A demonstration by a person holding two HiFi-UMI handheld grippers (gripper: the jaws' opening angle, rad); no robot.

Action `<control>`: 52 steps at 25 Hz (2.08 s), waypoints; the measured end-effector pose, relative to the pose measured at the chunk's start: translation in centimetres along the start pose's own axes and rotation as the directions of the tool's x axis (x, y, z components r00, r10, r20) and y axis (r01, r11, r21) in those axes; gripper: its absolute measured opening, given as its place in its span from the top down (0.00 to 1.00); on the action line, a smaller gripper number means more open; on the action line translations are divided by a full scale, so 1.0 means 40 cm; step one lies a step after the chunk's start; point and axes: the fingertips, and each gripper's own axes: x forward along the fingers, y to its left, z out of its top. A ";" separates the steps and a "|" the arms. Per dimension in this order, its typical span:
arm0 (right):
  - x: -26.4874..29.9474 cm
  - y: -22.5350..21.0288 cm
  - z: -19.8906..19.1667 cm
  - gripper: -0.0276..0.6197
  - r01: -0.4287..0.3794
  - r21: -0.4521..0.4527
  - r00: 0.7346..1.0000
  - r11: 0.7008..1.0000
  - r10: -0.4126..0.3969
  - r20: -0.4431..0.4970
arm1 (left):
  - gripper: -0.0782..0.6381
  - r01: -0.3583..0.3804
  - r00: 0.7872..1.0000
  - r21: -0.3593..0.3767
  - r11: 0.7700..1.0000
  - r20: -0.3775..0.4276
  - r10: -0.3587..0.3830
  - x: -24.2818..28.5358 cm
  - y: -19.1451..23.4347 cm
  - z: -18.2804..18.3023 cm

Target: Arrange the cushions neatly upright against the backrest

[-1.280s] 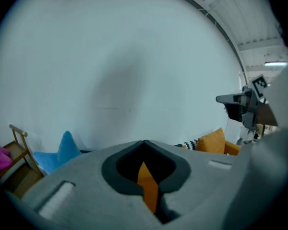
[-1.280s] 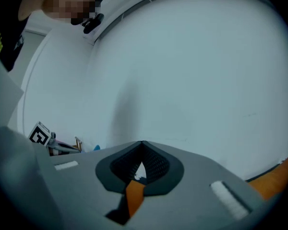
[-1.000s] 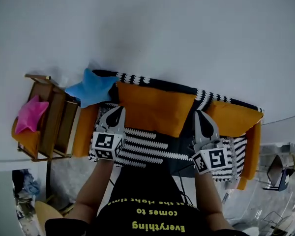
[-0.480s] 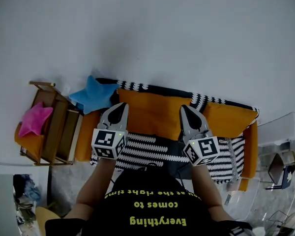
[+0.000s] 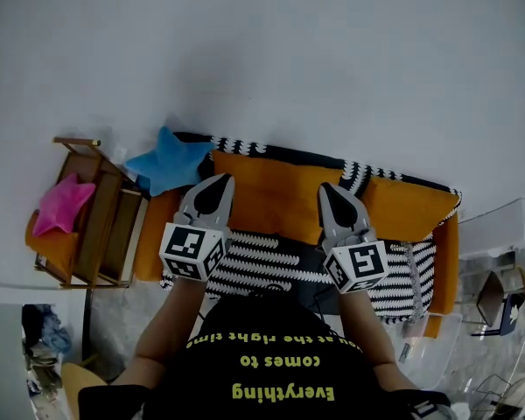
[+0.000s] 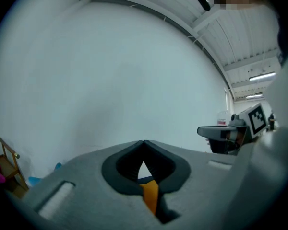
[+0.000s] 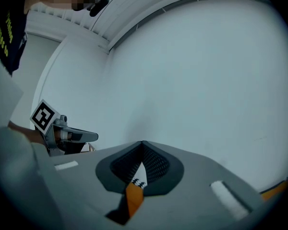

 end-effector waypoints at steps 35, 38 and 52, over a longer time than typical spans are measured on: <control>0.042 -0.011 -0.021 0.94 -0.073 0.012 0.997 0.997 0.073 -0.027 | 0.89 -0.155 0.988 -0.006 0.988 -0.015 0.154 -0.054 0.055 -0.060; 0.063 -0.012 -0.033 0.94 -0.097 0.023 0.995 0.995 0.097 -0.031 | 0.89 -0.187 0.982 0.032 0.982 -0.036 0.188 -0.051 0.063 -0.077; 0.201 -0.113 -0.286 0.94 -0.139 0.129 0.961 0.982 0.165 -0.222 | 0.89 -0.317 0.934 -0.003 0.948 -0.174 0.312 -0.080 0.128 -0.201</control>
